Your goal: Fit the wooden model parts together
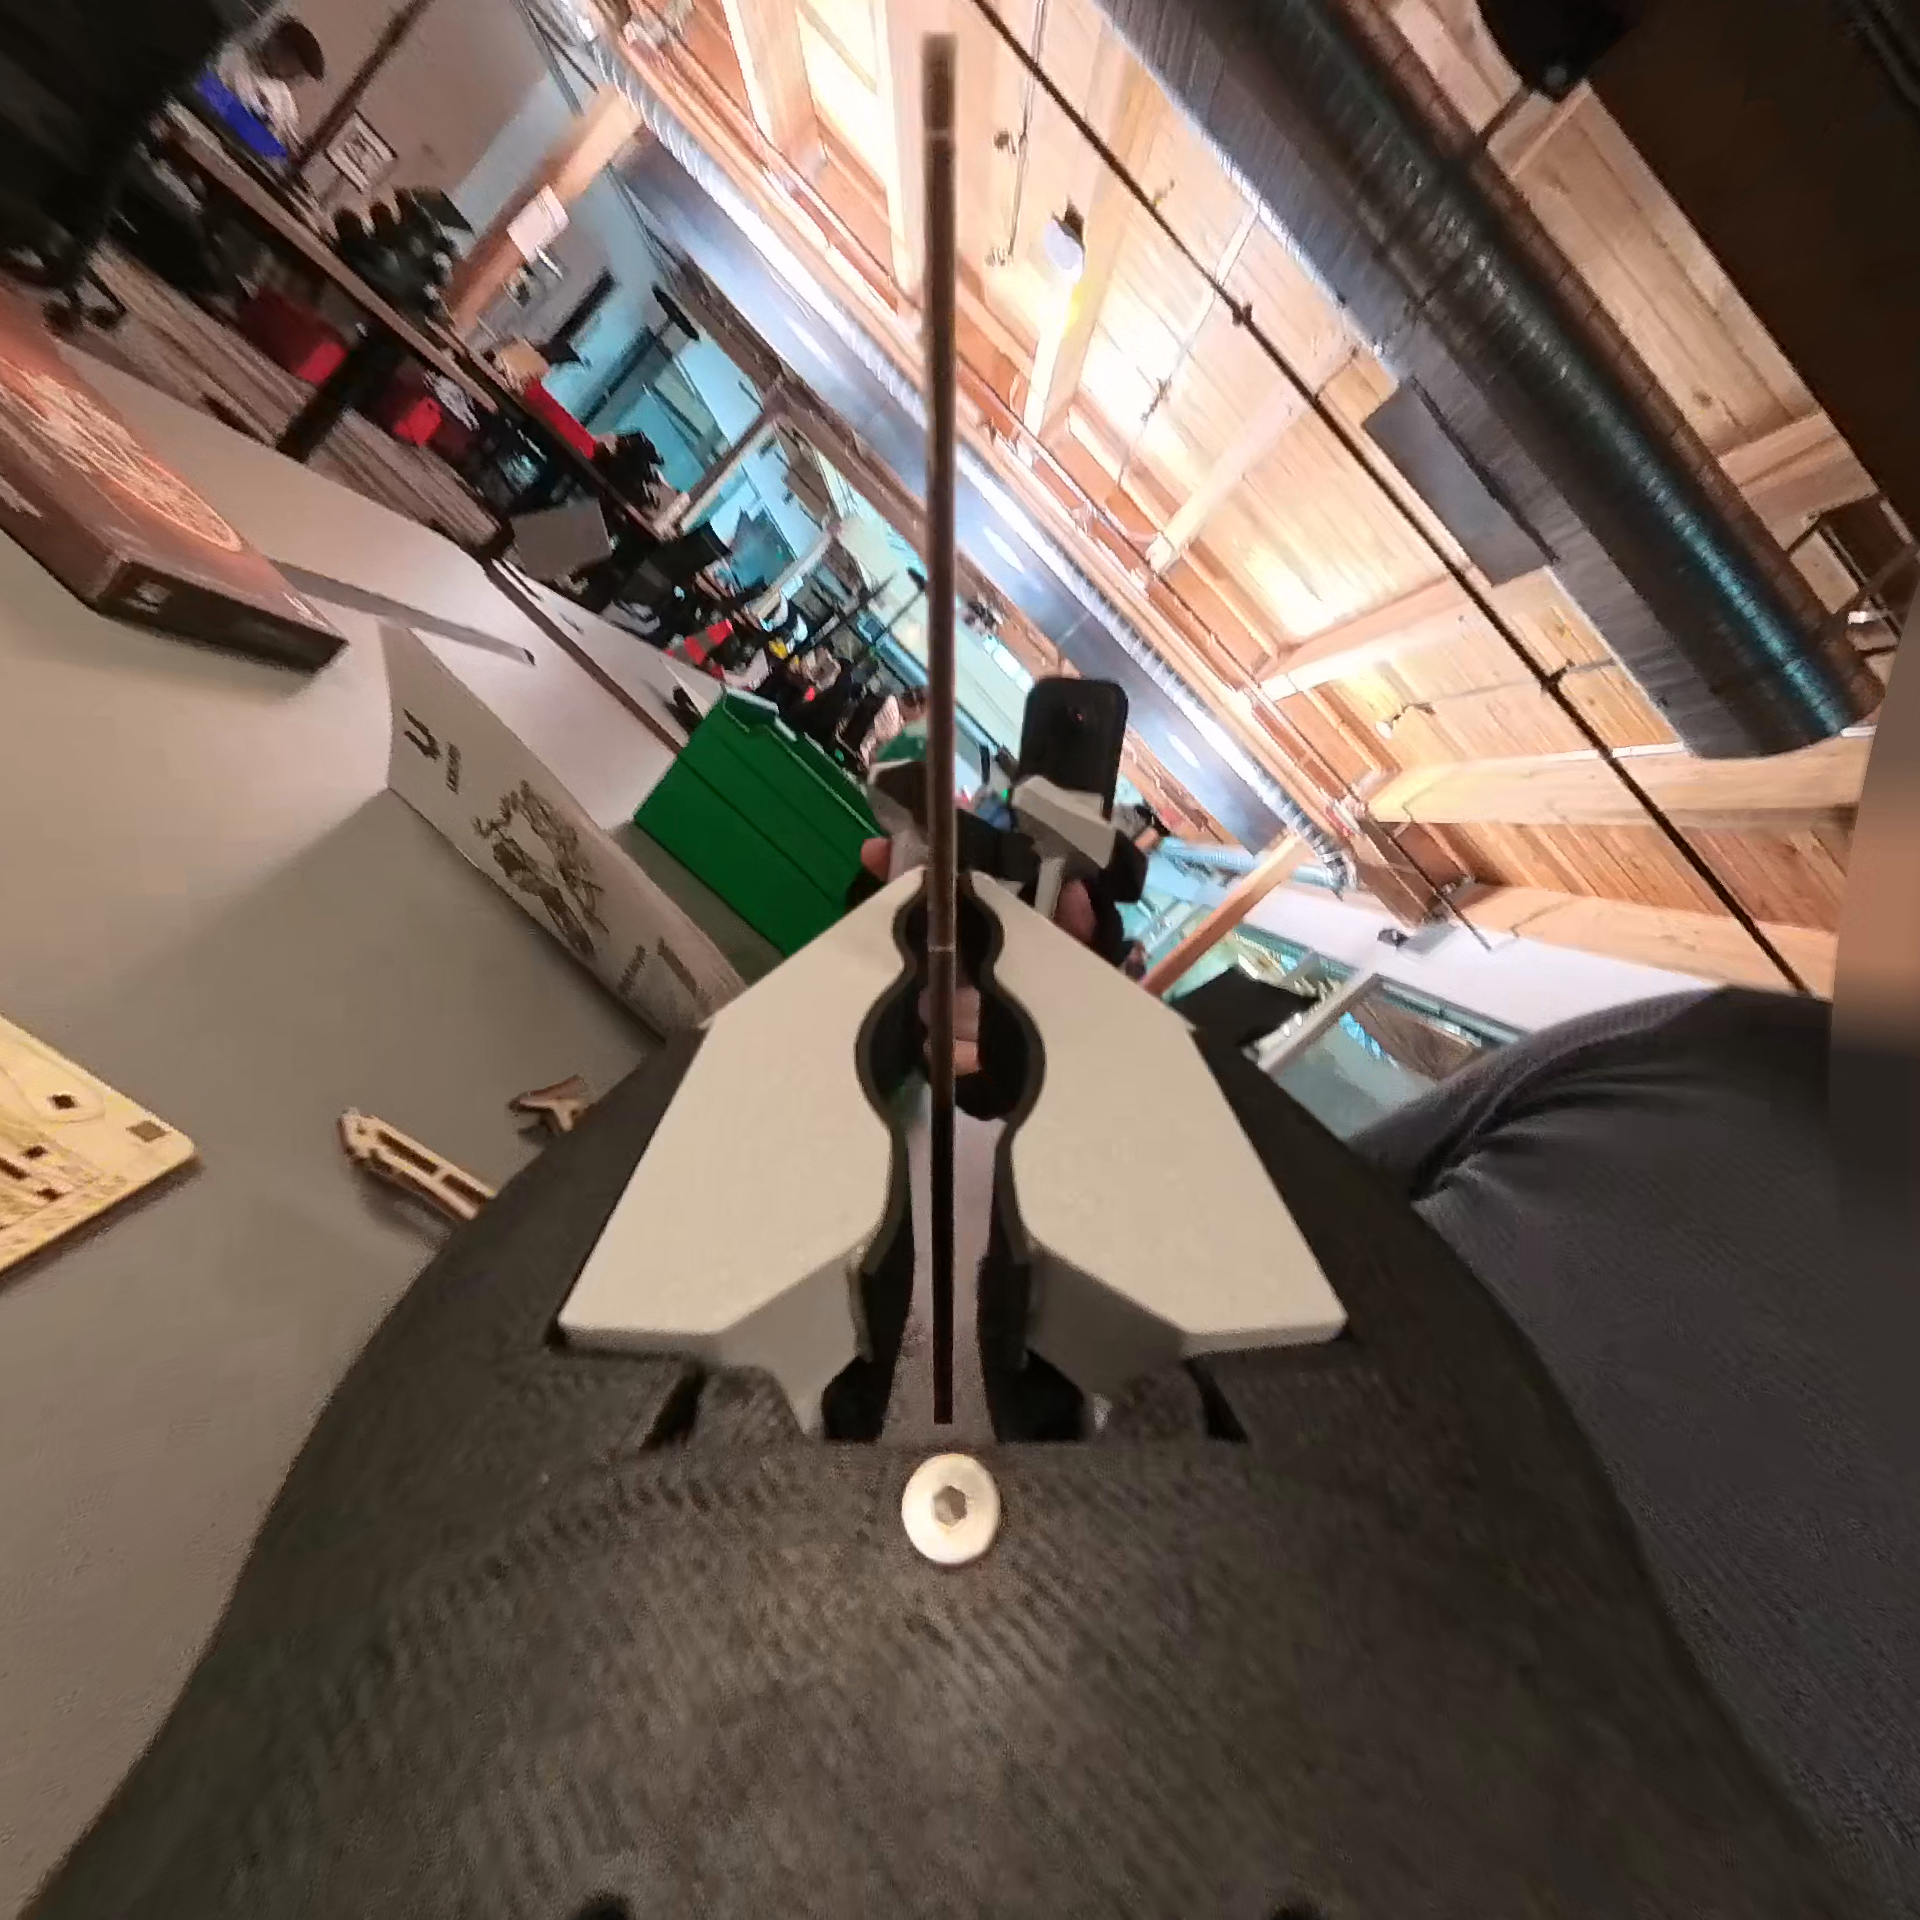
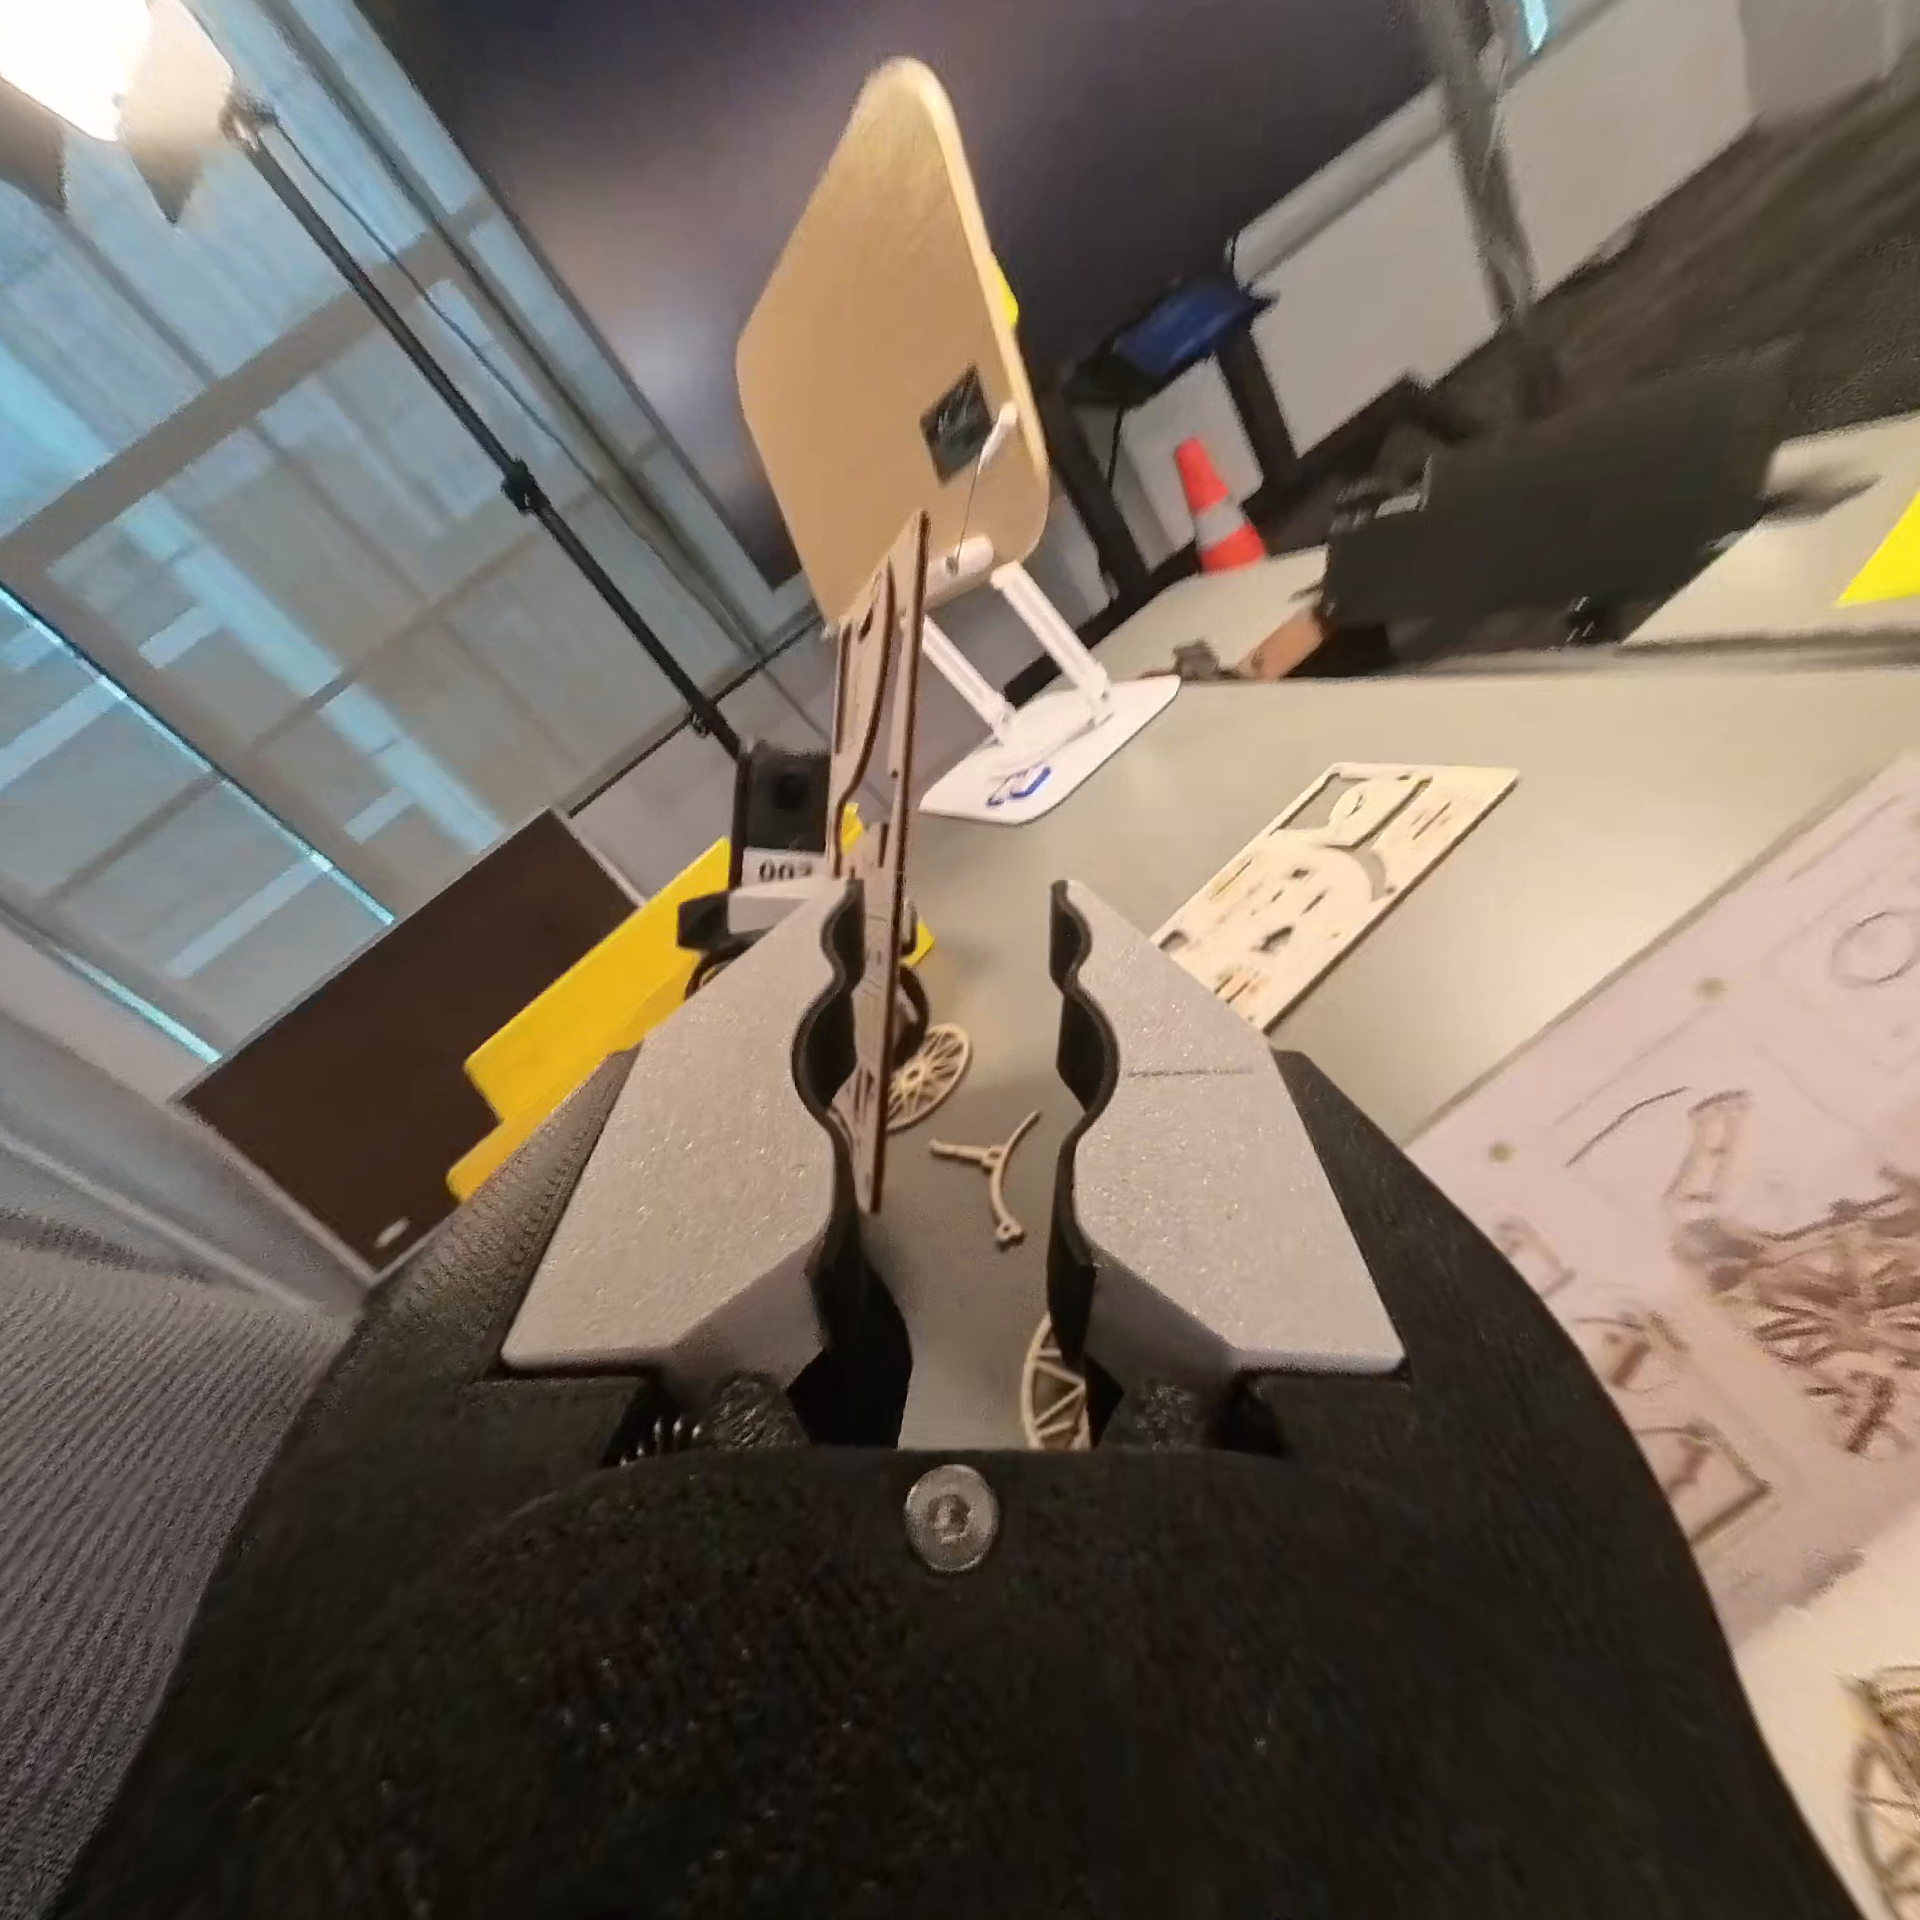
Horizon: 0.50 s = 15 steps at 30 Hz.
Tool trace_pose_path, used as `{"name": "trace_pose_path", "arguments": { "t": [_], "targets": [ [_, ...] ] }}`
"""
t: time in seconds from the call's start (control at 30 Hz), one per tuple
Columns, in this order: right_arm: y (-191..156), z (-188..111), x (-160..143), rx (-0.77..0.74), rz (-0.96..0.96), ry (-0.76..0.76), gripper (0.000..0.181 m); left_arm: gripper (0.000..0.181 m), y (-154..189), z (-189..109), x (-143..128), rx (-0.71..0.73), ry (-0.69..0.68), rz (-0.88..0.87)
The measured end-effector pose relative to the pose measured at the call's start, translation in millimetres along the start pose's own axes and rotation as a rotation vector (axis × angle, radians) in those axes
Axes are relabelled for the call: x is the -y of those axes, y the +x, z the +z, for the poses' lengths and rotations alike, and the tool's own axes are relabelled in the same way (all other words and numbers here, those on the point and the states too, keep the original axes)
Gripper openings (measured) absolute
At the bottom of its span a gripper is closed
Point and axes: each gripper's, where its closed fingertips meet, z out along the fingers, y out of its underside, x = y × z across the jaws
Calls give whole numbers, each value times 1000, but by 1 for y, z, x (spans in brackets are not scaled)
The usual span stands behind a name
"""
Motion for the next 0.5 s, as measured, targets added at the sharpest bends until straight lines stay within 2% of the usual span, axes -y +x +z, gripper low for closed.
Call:
{"name": "trace_pose_path", "arguments": {
  "t": [0.1,0.17,0.23,0.3,0.5],
  "targets": [
    [-4,17,-22,-5,-27,-107,31,1,1,10,-15,5,-78,31],
    [-7,25,-30,3,-50,-140,22,2,1,13,-21,13,-104,42],
    [-13,29,-31,45,-23,-135,9,2,-1,14,-20,24,-96,50],
    [-16,30,-29,85,34,-121,4,4,-2,12,-17,20,-74,40],
    [-17,31,-30,129,204,-117,1,9,-6,10,-15,29,-67,14]
  ]
}}
